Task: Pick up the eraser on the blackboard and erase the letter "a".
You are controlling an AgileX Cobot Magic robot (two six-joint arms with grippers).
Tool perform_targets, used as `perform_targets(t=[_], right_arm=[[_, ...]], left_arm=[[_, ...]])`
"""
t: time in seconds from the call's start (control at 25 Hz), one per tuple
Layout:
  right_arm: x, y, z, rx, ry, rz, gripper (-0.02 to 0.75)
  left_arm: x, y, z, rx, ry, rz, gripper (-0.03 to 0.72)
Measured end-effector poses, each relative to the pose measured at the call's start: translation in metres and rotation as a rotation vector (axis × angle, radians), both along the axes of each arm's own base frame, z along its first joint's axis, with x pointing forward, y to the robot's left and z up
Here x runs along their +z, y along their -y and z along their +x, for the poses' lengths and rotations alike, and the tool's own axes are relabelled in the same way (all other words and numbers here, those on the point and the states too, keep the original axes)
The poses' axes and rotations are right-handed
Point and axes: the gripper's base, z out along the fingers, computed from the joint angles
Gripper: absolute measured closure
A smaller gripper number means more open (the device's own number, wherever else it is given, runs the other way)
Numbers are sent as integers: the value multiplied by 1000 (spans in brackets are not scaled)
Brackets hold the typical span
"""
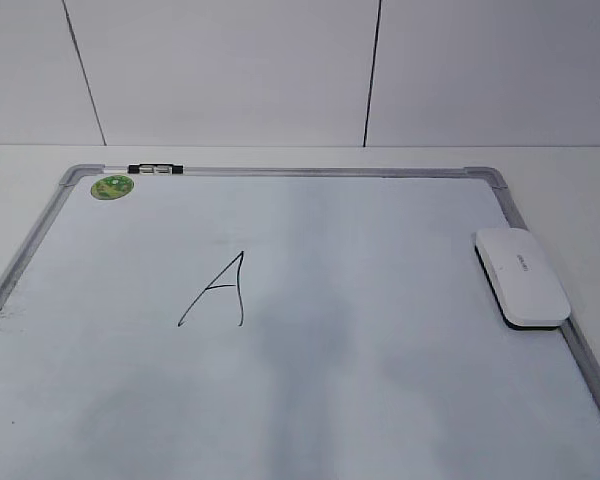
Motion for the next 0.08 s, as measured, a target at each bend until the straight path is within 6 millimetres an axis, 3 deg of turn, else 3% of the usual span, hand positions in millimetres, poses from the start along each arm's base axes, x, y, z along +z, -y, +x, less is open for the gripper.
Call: perform_targets(t=[0.08], right_arm=[[0,0,0,0,0,0,146]], left_arm=[[0,0,0,0,0,0,381]])
